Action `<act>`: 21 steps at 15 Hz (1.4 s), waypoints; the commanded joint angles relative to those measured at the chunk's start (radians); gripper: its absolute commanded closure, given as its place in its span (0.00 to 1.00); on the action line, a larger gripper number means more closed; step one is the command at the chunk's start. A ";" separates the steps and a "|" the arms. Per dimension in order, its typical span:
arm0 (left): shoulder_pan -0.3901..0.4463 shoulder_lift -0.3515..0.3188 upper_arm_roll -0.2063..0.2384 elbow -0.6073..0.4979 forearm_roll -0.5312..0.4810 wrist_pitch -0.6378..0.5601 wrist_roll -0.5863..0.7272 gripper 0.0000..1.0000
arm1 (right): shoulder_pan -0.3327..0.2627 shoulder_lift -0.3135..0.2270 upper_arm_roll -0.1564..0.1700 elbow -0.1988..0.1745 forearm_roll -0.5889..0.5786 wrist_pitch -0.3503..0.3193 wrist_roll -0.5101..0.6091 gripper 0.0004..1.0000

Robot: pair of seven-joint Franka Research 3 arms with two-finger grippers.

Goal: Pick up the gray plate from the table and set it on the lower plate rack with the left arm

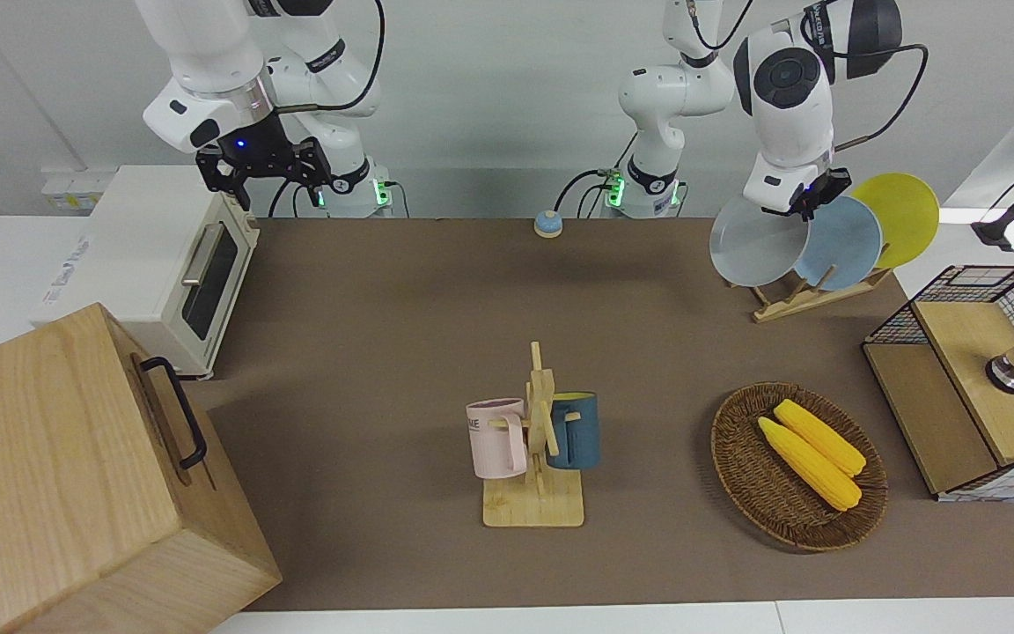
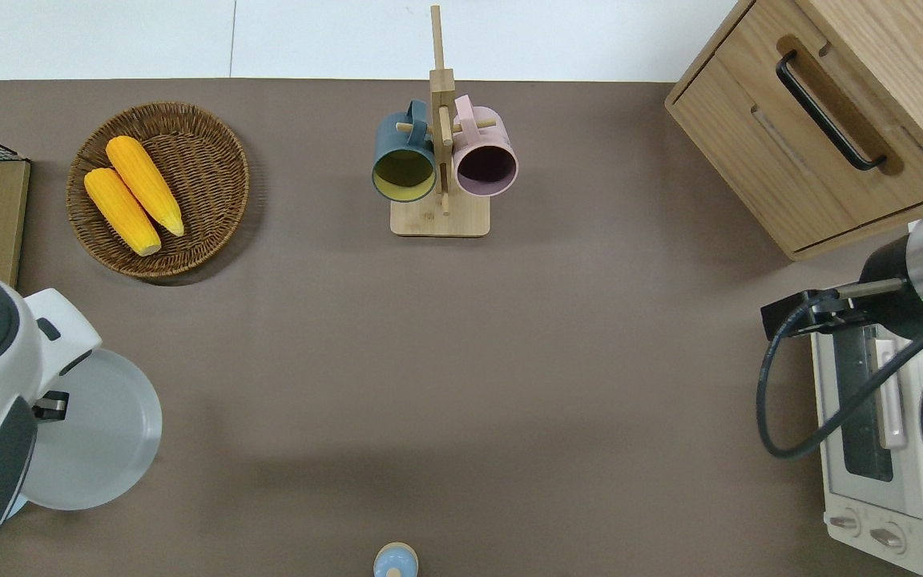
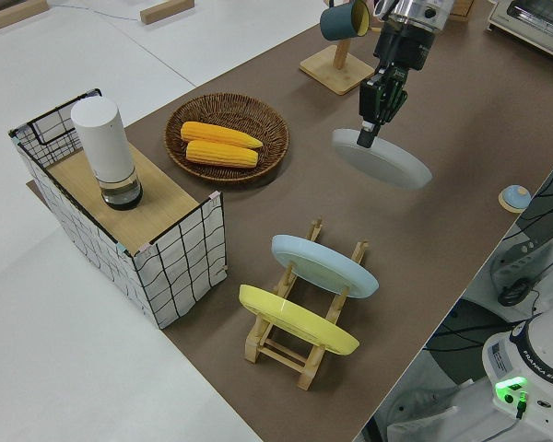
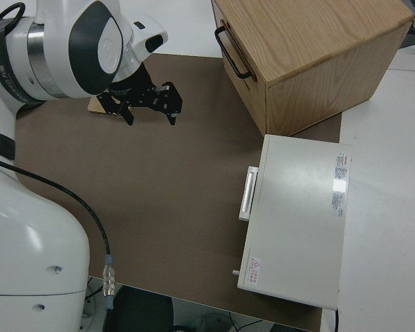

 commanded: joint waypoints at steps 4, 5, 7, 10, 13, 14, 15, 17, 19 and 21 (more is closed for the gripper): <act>-0.008 0.043 -0.052 0.002 0.212 -0.124 -0.043 1.00 | -0.024 -0.002 0.020 0.006 -0.006 -0.013 0.012 0.02; -0.005 0.043 -0.052 -0.024 0.247 -0.122 -0.043 1.00 | -0.024 -0.002 0.021 0.007 -0.006 -0.011 0.012 0.02; -0.003 0.043 -0.050 -0.073 0.286 -0.110 -0.084 1.00 | -0.024 -0.002 0.021 0.006 -0.005 -0.011 0.012 0.02; 0.003 0.043 -0.048 -0.112 0.295 -0.087 -0.109 1.00 | -0.024 -0.002 0.021 0.007 -0.005 -0.011 0.012 0.02; 0.004 0.055 -0.039 -0.139 0.298 -0.055 -0.147 1.00 | -0.024 -0.004 0.021 0.007 -0.005 -0.011 0.012 0.02; 0.006 0.067 -0.036 -0.139 0.303 -0.047 -0.153 1.00 | -0.024 -0.002 0.021 0.007 -0.005 -0.011 0.012 0.02; 0.007 0.081 -0.033 -0.139 0.303 -0.043 -0.161 1.00 | -0.024 -0.002 0.021 0.007 -0.006 -0.011 0.012 0.02; 0.012 0.106 -0.033 -0.139 0.303 -0.037 -0.187 1.00 | -0.024 -0.002 0.021 0.007 -0.005 -0.011 0.012 0.02; 0.012 0.133 -0.035 -0.141 0.303 -0.032 -0.225 1.00 | -0.024 -0.002 0.021 0.007 -0.005 -0.013 0.012 0.02; 0.012 0.156 -0.035 -0.141 0.301 -0.017 -0.262 1.00 | -0.024 -0.004 0.021 0.007 -0.005 -0.011 0.012 0.02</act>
